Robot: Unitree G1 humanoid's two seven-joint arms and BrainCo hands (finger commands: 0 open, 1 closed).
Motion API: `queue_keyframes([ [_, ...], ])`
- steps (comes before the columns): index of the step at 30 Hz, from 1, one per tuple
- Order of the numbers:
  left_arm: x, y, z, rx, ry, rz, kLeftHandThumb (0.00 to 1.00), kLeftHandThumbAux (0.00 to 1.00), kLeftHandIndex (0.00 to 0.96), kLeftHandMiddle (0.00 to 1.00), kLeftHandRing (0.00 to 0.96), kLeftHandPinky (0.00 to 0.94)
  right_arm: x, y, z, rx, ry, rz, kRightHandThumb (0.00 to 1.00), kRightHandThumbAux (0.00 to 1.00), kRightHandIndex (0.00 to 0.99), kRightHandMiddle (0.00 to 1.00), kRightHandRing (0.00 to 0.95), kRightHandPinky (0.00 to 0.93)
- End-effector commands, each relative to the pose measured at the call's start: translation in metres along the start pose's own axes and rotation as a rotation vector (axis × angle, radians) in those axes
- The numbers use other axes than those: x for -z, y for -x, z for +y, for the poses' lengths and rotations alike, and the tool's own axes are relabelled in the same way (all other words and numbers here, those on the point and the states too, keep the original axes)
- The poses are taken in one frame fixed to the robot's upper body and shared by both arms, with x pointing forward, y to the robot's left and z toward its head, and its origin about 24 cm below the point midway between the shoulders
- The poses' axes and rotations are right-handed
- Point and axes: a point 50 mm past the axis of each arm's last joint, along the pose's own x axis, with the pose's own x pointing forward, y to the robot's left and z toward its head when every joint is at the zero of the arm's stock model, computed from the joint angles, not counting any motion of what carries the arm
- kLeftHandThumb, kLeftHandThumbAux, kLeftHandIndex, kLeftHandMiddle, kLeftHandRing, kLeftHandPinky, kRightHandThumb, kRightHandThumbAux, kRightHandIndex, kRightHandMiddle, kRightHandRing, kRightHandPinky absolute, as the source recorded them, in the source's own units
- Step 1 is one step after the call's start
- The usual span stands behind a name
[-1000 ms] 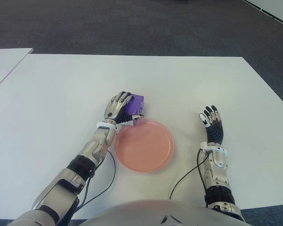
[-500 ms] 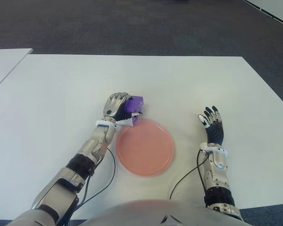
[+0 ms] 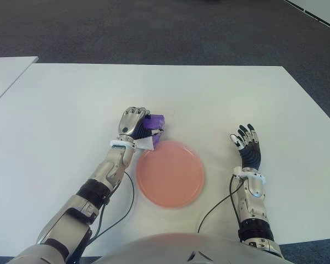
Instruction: Put the tissue paper into the plate.
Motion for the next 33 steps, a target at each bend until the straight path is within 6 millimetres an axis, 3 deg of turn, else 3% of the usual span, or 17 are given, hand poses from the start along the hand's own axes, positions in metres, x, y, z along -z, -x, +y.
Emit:
queue_keyframes([
  [1, 0.016, 0.021, -0.024, 0.183, -0.003, 0.073, 0.736, 0.677, 0.836, 0.867, 0.856, 0.855, 0.035, 0.025, -0.009, 0.044, 0.02, 0.202, 0.208, 0.701, 0.031, 0.179, 0.101, 0.0],
  [18, 0.022, 0.025, -0.023, 0.203, -0.037, 0.051, 0.747, 0.692, 0.843, 0.869, 0.857, 0.853, 0.03, 0.028, -0.014, -0.019, -0.016, 0.136, 0.124, 0.715, 0.044, 0.163, 0.091, 0.0],
  [24, 0.021, 0.029, -0.029, 0.095, -0.063, 0.027, 0.759, 0.688, 0.843, 0.882, 0.867, 0.87, 0.029, 0.03, -0.017, -0.016, 0.006, 0.115, 0.052, 0.691, 0.041, 0.156, 0.091, 0.0],
  [33, 0.021, 0.032, -0.034, -0.099, -0.134, -0.053, 0.771, 0.669, 0.845, 0.896, 0.891, 0.891, 0.031, 0.03, -0.02, -0.014, 0.017, 0.109, 0.025, 0.667, 0.045, 0.152, 0.08, 0.0],
])
